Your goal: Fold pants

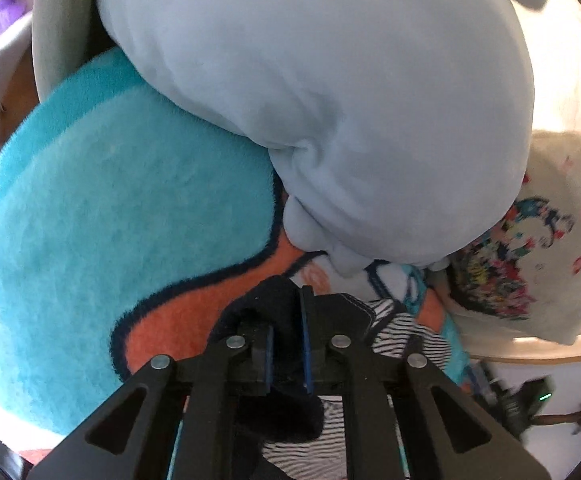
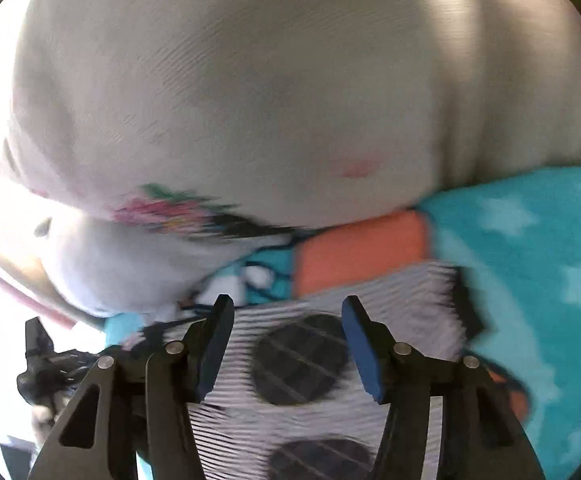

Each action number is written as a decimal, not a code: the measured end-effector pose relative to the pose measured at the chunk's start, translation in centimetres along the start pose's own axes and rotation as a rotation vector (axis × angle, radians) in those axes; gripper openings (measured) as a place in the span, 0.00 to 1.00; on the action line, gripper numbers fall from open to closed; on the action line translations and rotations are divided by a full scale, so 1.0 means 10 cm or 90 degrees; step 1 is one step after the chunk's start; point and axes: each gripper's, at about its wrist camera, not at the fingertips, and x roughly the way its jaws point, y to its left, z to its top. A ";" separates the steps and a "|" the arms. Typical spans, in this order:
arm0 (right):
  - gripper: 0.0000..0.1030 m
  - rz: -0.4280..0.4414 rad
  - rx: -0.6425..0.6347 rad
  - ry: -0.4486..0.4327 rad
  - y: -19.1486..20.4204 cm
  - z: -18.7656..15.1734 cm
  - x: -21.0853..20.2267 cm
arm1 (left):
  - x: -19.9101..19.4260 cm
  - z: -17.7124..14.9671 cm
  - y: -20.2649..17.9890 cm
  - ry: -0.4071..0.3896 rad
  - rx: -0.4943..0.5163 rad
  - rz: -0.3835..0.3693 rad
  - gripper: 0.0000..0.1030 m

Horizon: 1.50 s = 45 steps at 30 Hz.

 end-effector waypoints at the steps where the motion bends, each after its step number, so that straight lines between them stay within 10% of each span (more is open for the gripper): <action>1: 0.59 -0.022 0.008 -0.002 -0.13 -0.03 -0.06 | -0.02 0.02 0.04 0.004 -0.008 -0.011 0.10; 9: 0.59 -0.113 0.117 0.037 -1.24 -0.49 -0.24 | -0.38 -0.25 0.13 -0.022 0.058 0.003 0.34; 16: 0.59 -0.090 0.143 0.066 -1.28 -0.74 -0.16 | -0.58 -0.63 0.43 -0.026 0.027 0.023 0.41; 24: 0.65 -0.096 0.111 0.066 -1.18 -0.88 -0.11 | -0.20 -1.12 0.14 0.002 0.149 0.119 0.49; 27: 0.66 -0.110 0.091 0.060 -1.10 -0.90 -0.08 | -0.01 -1.22 -0.04 0.001 0.190 0.179 0.49; 29: 0.65 -0.121 0.069 0.060 -1.03 -0.92 -0.06 | 0.08 -1.27 -0.11 0.014 0.213 0.212 0.27; 32: 0.18 -0.142 0.033 0.077 -0.95 -0.93 -0.03 | 0.02 -1.28 -0.14 0.022 0.221 0.214 0.26; 39: 0.12 -0.049 0.094 0.097 -1.03 -1.00 -0.32 | -0.61 -1.09 -0.09 0.002 0.179 0.152 0.23; 45: 0.12 -0.028 0.095 0.114 -1.00 -1.27 -0.61 | -0.56 -1.21 0.01 0.016 0.194 0.192 0.24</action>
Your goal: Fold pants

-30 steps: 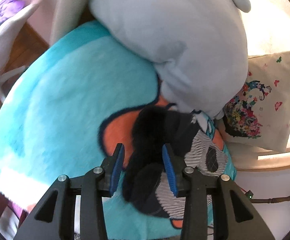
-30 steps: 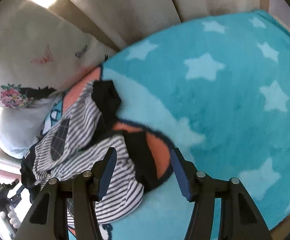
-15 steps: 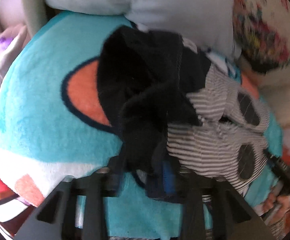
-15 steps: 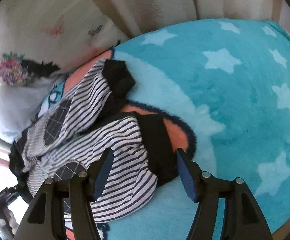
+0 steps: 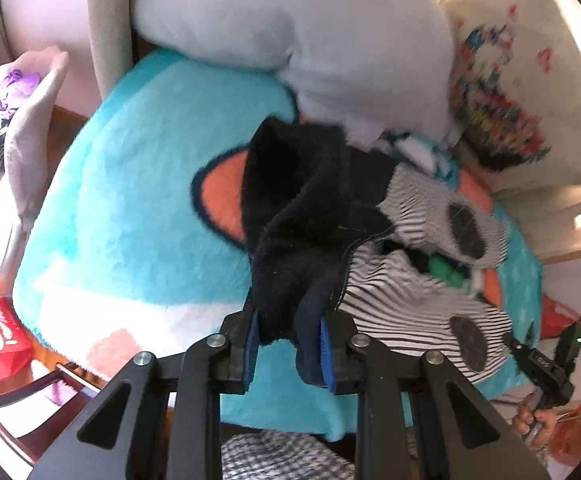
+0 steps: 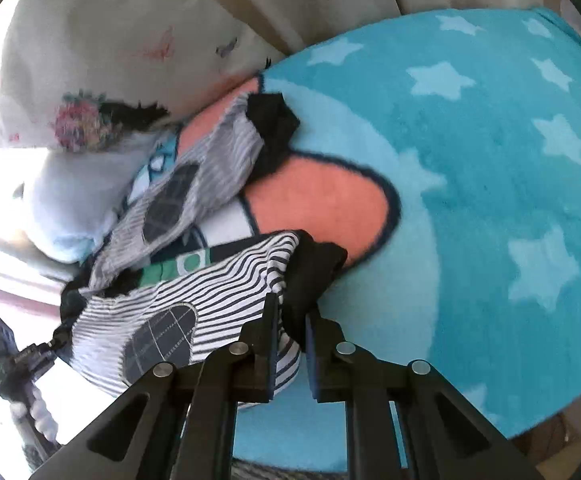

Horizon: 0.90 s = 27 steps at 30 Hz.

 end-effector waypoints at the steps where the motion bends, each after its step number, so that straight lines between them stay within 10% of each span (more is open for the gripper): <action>1: 0.13 -0.013 -0.011 0.008 0.01 -0.06 0.05 | 0.12 -0.02 0.00 0.013 -0.004 0.008 0.26; 9: 0.44 -0.019 0.015 -0.036 -0.12 -0.13 -0.21 | 0.28 -0.14 0.33 0.031 -0.075 -0.071 0.38; 18: 0.44 -0.080 -0.044 -0.115 0.27 0.77 -0.04 | -0.04 -0.32 0.72 -0.011 -0.130 -0.039 0.39; 24: 0.46 -0.109 -0.035 -0.075 0.43 1.41 0.57 | -0.28 -0.40 0.93 -0.044 -0.165 -0.023 0.39; 27: 0.11 -0.090 -0.020 -0.028 0.39 1.52 0.82 | -0.38 -0.34 0.91 -0.060 -0.159 -0.017 0.39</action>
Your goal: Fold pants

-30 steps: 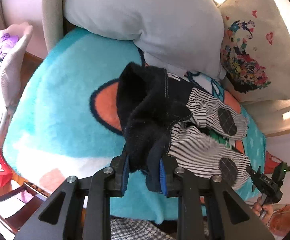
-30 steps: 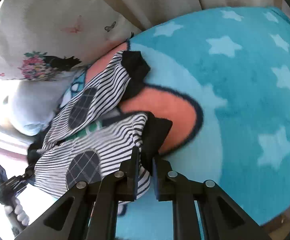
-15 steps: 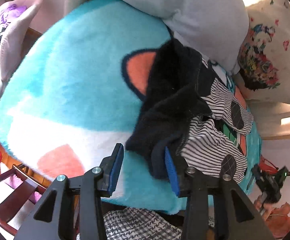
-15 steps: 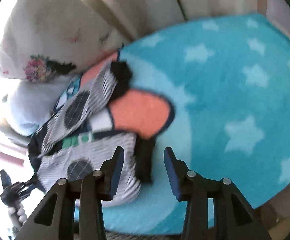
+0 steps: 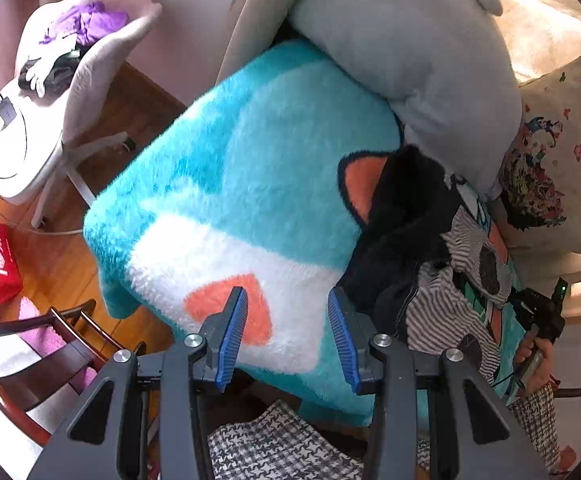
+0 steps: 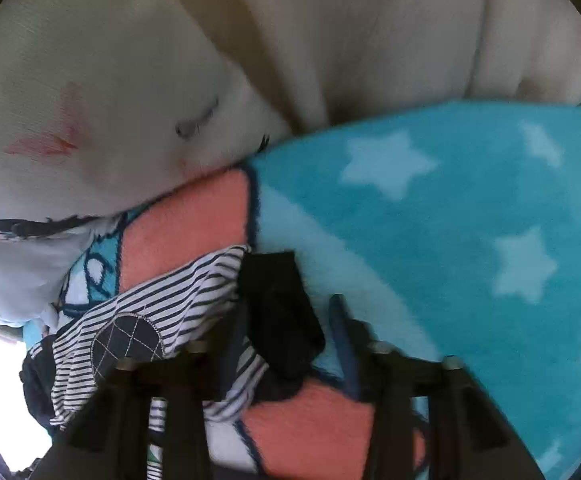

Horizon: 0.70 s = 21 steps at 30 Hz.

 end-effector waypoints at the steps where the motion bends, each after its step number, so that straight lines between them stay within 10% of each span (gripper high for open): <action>1: 0.10 0.014 0.011 0.000 -0.02 0.00 -0.02 | -0.01 0.03 -0.04 -0.004 0.003 -0.002 0.39; 8: 0.08 0.020 0.039 -0.043 -0.28 -0.18 -0.47 | 0.14 0.33 -0.51 -0.018 0.070 -0.008 0.39; 21: 0.09 -0.074 0.024 -0.064 -0.58 -0.49 -0.69 | 1.07 0.89 -2.17 0.033 0.425 0.035 0.41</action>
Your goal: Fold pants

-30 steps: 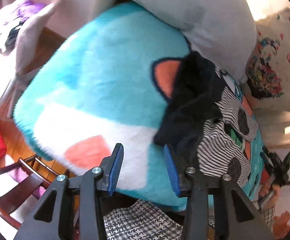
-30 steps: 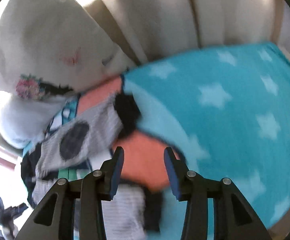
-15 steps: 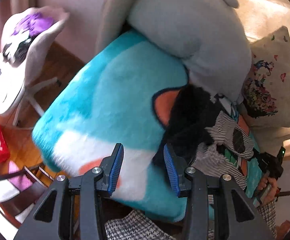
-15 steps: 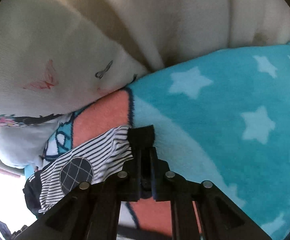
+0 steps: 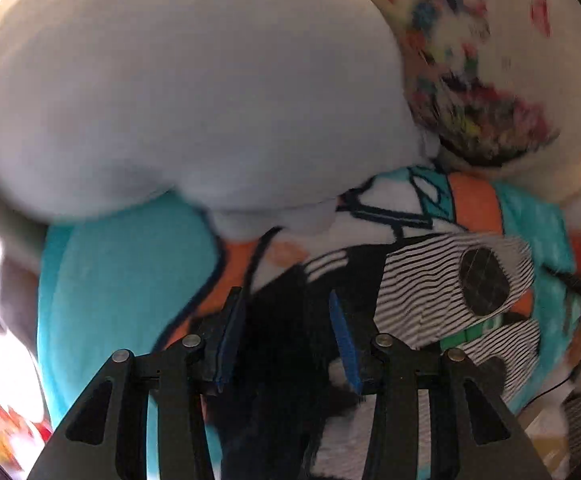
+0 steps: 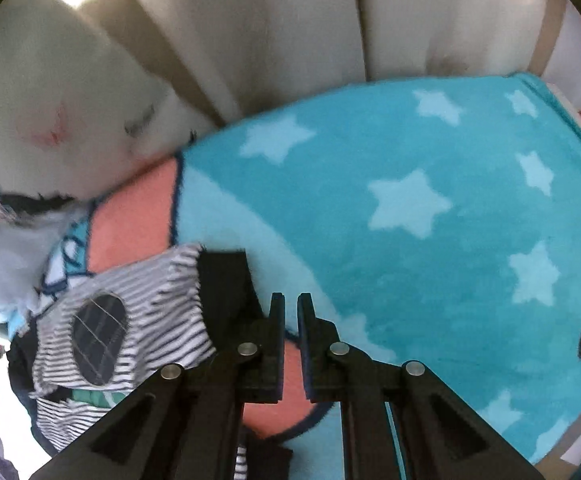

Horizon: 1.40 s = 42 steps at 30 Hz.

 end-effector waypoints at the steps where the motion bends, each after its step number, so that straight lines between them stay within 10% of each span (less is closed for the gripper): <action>1: 0.14 0.006 -0.007 -0.010 0.01 0.02 -0.07 | 0.06 0.05 -0.04 0.008 0.021 0.001 0.41; 5: 0.55 0.043 -0.102 -0.021 0.30 0.12 -0.21 | 0.35 0.19 -0.13 0.047 0.088 -0.015 0.41; 18: 0.57 0.041 -0.415 0.087 1.65 0.17 0.66 | 0.77 0.23 -0.29 0.111 0.194 -0.035 0.70; 21: 0.66 0.043 -0.457 0.092 1.80 0.13 0.78 | 0.79 0.23 -0.38 0.113 0.206 -0.001 0.67; 22: 0.66 0.045 -0.466 0.085 1.83 0.11 0.78 | 0.78 0.23 -0.40 0.109 0.207 0.013 0.50; 24: 0.54 0.047 -0.467 0.091 1.85 0.08 0.77 | 0.72 0.24 -0.45 0.104 0.199 -0.006 0.12; 27: 0.09 0.071 -0.461 0.112 1.93 0.02 0.70 | 0.64 0.24 -0.52 0.085 0.201 0.008 0.05; 42: 0.05 0.184 -0.314 0.037 1.45 -0.35 -0.41 | -0.72 -0.29 -0.70 -0.097 0.217 -0.021 0.05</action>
